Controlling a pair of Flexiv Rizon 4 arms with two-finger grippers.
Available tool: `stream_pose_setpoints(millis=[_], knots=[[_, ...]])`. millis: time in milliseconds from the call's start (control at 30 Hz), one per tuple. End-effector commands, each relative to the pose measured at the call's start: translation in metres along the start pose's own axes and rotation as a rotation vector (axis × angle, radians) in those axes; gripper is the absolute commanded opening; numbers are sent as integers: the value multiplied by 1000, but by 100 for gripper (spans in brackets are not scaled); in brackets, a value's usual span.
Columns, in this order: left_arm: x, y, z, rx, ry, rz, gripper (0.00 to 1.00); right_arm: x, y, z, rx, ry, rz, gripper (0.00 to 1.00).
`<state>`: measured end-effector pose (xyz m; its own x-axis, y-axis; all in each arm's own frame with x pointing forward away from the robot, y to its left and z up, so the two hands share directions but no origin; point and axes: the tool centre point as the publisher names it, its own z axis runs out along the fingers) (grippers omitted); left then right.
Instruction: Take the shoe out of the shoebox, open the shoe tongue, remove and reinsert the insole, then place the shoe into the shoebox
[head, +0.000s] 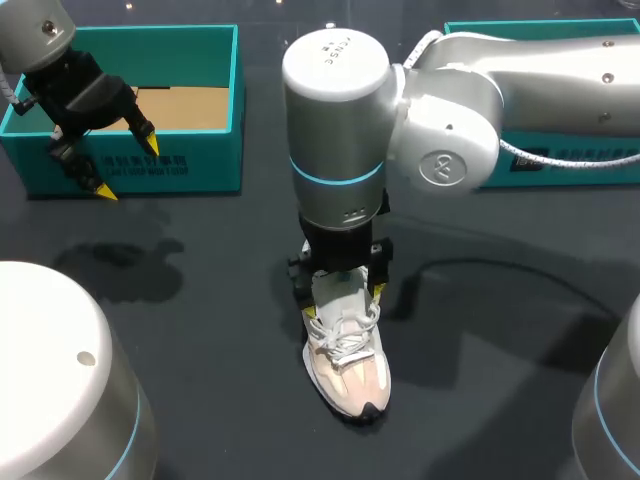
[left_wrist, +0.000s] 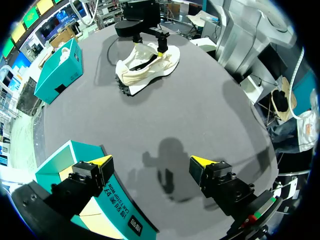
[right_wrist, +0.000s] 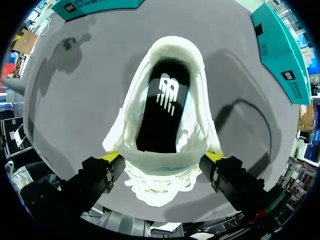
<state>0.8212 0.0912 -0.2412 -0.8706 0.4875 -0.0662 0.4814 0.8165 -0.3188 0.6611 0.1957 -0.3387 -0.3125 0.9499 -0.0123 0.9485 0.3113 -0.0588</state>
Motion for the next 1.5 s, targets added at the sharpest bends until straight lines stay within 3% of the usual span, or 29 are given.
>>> stream_pose_setpoints(millis=[33, 500, 567, 633, 800, 1100, 1500], knots=[[0, 0, 0, -2, 2, 0, 100, 1, -9, -6, -10, -12, 8, 100], [0, 0, 0, -2, 2, 0, 100, 5, -46, -23, -29, -16, 30, 100], [0, 0, 0, -2, 2, 0, 100, 5, -47, -23, -44, -2, 23, 84], [0, 0, 0, -2, 2, 0, 100, 6, -47, -23, -44, -4, 22, 51], [0, 0, 0, -2, 2, 0, 100, 8, -47, -26, -39, -19, 18, 35], [0, 0, 0, -2, 2, 0, 100, 9, -45, -27, -34, -32, 25, 35], [0, 0, 0, -2, 2, 0, 100, -3, -7, 4, -16, 25, -22, 35]])
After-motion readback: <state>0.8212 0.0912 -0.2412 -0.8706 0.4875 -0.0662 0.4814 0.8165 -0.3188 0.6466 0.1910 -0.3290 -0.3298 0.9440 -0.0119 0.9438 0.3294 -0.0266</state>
